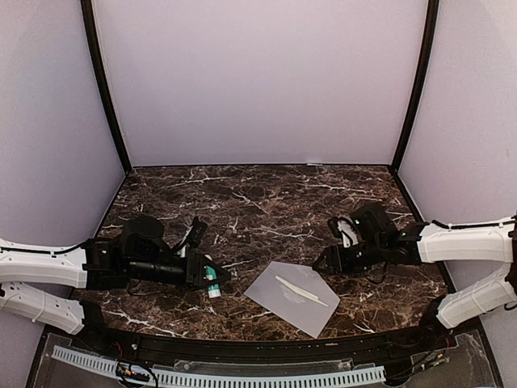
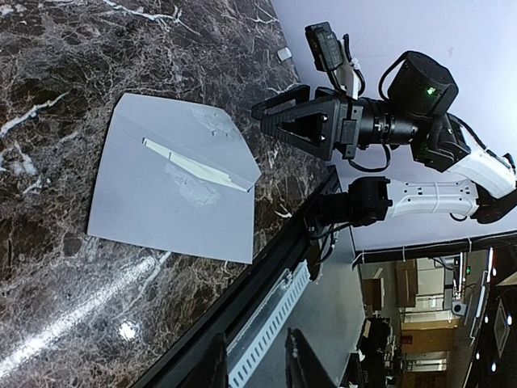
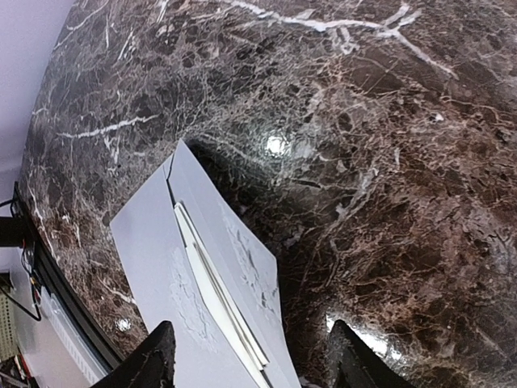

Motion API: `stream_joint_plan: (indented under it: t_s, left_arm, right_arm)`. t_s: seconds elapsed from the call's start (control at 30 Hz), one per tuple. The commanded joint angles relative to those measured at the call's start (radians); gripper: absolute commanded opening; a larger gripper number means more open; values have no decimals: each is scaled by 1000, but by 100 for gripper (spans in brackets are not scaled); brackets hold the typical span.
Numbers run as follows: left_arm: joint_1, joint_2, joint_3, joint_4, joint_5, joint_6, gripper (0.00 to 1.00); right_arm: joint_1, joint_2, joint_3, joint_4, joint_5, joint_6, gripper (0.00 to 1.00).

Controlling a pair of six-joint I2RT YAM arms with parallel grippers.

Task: Place the letter into the envelope and seal it
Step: Seal the envelope flap on the envelope.

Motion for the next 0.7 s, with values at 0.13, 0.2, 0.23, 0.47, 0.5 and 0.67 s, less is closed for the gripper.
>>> stream_joint_plan:
  t_s: [0.13, 0.2, 0.23, 0.47, 0.5, 0.67]
  left_arm:
    - [3, 16, 5, 9, 27, 0, 0]
    - [3, 19, 3, 13, 31, -2, 0]
    - [3, 20, 2, 13, 32, -3, 0]
    - [3, 18, 4, 19, 37, -9, 0]
    - [3, 18, 3, 17, 36, -9, 0]
    - [3, 14, 3, 16, 35, -12, 0]
  right_arm:
    - [-5, 100, -17, 164, -113, -44, 53]
    - [-4, 120, -18, 184, -129, -45, 50]
    - [-4, 128, -20, 202, -131, -51, 50]
    - [-5, 201, -1, 228, -130, -66, 46]
    - [-4, 214, 1, 232, -133, -65, 44]
    - [-4, 258, 4, 270, -144, -57, 38]
